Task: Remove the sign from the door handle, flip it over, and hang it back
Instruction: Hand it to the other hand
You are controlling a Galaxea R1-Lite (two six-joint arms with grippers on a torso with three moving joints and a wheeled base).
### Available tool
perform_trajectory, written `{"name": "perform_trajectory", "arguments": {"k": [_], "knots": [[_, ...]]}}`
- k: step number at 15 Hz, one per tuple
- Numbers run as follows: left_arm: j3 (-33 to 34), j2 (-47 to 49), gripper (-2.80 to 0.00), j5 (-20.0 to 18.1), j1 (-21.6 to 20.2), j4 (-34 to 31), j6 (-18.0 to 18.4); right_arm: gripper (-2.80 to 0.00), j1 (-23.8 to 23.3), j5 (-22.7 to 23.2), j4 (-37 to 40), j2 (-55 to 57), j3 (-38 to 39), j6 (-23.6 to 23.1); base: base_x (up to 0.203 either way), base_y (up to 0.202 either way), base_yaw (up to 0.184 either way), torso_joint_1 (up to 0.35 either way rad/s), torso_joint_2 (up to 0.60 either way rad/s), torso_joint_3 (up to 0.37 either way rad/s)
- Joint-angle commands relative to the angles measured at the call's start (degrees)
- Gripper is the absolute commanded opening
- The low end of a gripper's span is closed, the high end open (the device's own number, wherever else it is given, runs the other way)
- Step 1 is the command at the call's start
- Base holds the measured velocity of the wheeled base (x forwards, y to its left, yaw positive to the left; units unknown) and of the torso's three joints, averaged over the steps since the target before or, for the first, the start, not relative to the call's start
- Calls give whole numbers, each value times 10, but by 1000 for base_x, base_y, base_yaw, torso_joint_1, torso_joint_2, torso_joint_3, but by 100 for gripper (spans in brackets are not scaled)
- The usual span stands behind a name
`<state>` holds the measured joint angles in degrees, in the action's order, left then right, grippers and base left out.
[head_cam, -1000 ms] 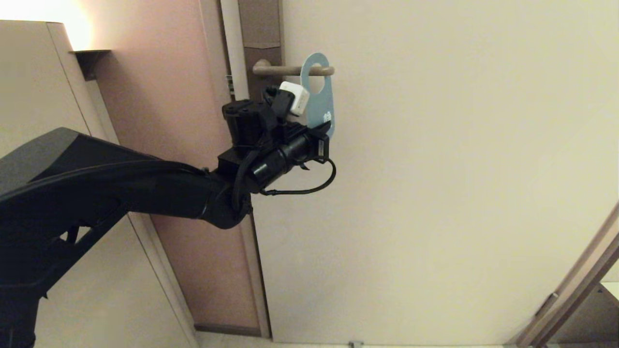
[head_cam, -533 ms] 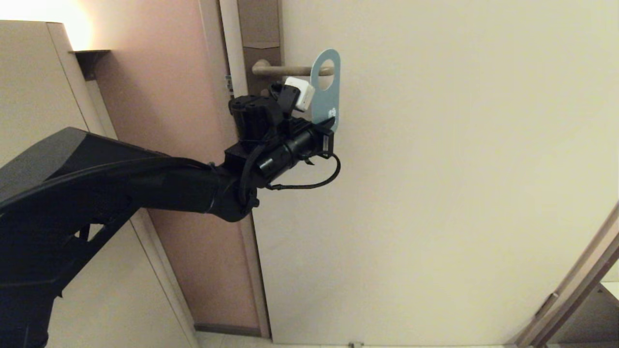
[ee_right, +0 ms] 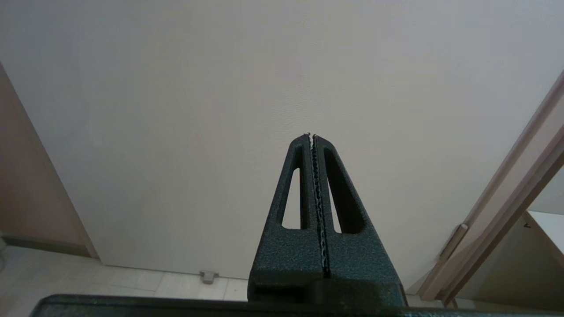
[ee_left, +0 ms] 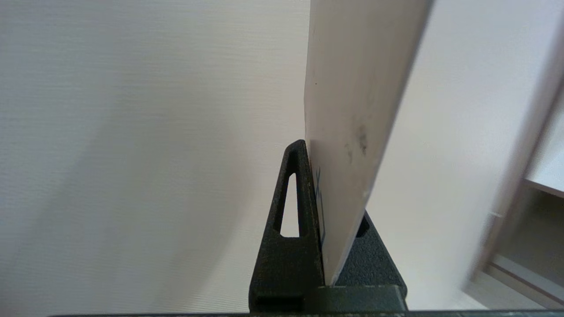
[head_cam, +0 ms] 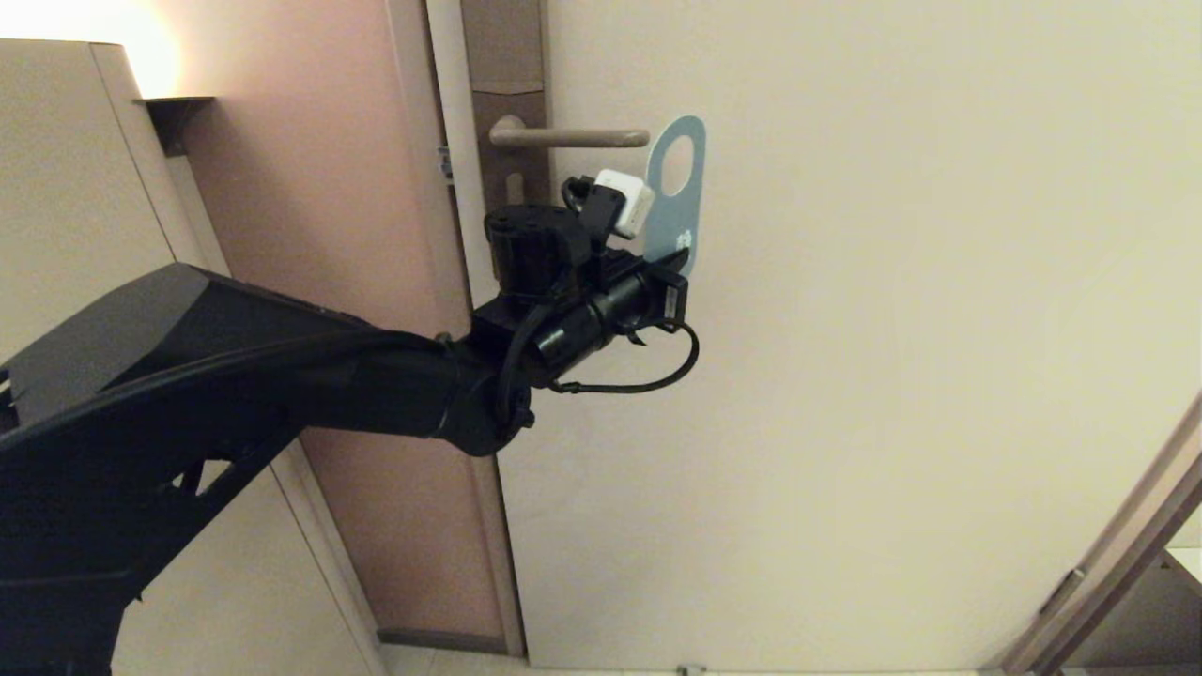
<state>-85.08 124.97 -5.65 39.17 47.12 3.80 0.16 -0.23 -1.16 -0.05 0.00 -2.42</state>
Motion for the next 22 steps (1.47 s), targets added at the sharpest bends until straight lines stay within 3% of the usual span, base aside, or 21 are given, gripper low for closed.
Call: {"name": "perform_trajectory", "arguments": {"k": [1, 4, 6, 8, 11, 14, 17, 22], "knots": [[18, -13, -280, 0, 25, 3, 1, -280, 0, 0, 0, 0, 0, 0, 0, 0, 0, 0, 0, 0], [43, -32, -280, -3, 65, 6, 0, -280, 0, 0, -1, 0, 0, 0, 0, 0, 0, 0, 0, 0], [73, -53, -280, -25, 78, 5, 0, -280, 0, 0, 0, 0, 0, 0, 0, 0, 0, 0, 0, 0], [118, -87, -280, -89, 82, 7, 1, -280, 0, 0, 0, 0, 0, 0, 0, 0, 0, 0, 0, 0], [181, -151, -280, -224, 80, 7, -1, -280, 0, 0, 0, 0, 0, 0, 0, 0, 0, 0, 0, 0], [241, -195, -280, -324, 65, 4, -11, -280, 0, 0, 0, 0, 0, 0, 0, 0, 0, 0, 0, 0], [262, -209, -280, -390, 48, 6, -21, -280, 0, 0, 0, 0, 0, 0, 0, 0, 0, 0, 0, 0], [269, -237, -280, -469, 40, 8, -96, -280, 0, 0, 0, 0, 0, 0, 0, 0, 0, 0, 0, 0]]}}
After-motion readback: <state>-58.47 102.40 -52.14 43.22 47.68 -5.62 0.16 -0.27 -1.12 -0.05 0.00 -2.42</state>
